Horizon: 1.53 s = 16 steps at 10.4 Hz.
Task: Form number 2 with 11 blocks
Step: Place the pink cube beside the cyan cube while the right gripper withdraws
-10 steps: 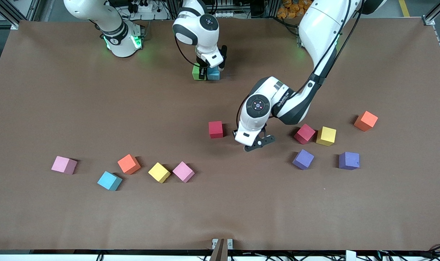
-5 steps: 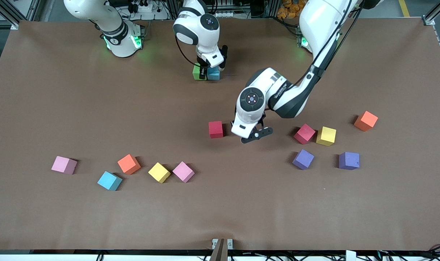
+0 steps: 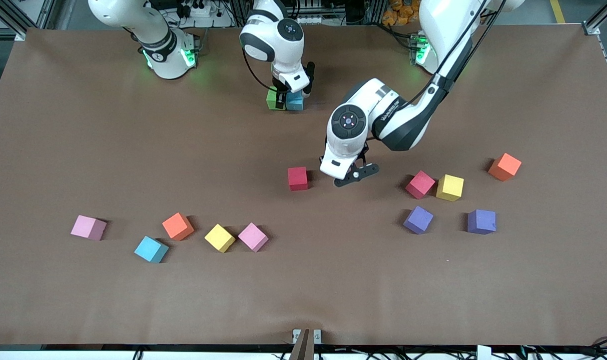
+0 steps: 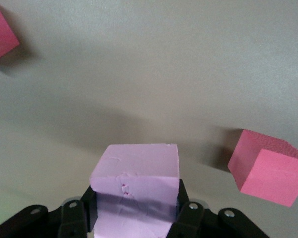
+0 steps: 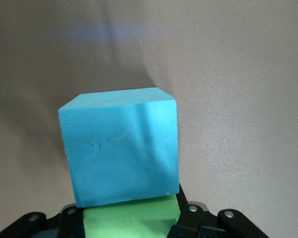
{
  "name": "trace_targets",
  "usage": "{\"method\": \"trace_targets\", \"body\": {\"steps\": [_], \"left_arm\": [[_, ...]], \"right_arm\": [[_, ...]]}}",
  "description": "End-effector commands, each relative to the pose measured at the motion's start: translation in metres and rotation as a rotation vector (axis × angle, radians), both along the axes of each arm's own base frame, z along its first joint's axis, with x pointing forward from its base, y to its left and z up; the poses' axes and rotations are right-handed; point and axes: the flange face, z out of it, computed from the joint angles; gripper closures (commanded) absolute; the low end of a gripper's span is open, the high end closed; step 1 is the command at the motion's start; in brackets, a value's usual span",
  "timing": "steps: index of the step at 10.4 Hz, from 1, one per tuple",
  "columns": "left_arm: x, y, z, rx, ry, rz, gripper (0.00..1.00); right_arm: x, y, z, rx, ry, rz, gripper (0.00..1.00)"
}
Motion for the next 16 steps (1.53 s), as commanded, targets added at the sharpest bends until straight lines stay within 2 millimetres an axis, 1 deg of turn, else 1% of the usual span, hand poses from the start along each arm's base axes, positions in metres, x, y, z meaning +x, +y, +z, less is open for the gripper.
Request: {"method": "trace_targets", "body": {"steps": [1,3,4,5,6,7,10,11,12,14,16], "left_arm": [[-0.01,0.002,0.005,0.014,0.005,0.042,0.59],[-0.018,0.002,-0.003,0.039,0.015,0.103,0.59],[-0.024,-0.001,-0.005,0.046,0.02,0.121,0.58],[-0.027,0.0,-0.01,0.056,0.027,0.136,0.57],[-0.031,-0.003,-0.01,0.057,0.03,0.141,0.56],[-0.035,-0.006,-0.01,0.059,0.032,0.155,0.55],[-0.038,-0.004,-0.014,0.075,0.036,0.192,0.54],[-0.04,-0.004,-0.011,0.073,0.031,0.19,0.54],[-0.042,-0.007,-0.011,0.074,0.032,0.195,0.54],[-0.055,-0.018,-0.01,0.087,0.034,0.271,0.54],[-0.062,-0.017,-0.011,0.1,0.039,0.308,0.54]], "right_arm": [[-0.003,0.006,-0.002,-0.006,-0.017,-0.008,0.42],[-0.003,0.006,-0.001,-0.004,-0.018,-0.01,0.41],[-0.003,0.006,-0.002,-0.004,-0.018,-0.008,0.36],[-0.003,0.006,-0.002,-0.004,-0.018,-0.009,0.26],[-0.003,0.007,-0.002,-0.003,-0.018,-0.009,0.11],[-0.002,0.006,-0.002,-0.003,-0.018,-0.011,0.03],[-0.002,0.007,0.001,0.0,-0.02,-0.011,0.02],[-0.002,0.007,0.004,0.001,-0.021,-0.011,0.02],[-0.002,0.006,0.008,0.001,-0.021,-0.012,0.02],[-0.002,0.004,0.021,0.012,-0.027,-0.014,0.02],[-0.002,0.0,0.032,0.01,-0.029,-0.016,0.02]]}}
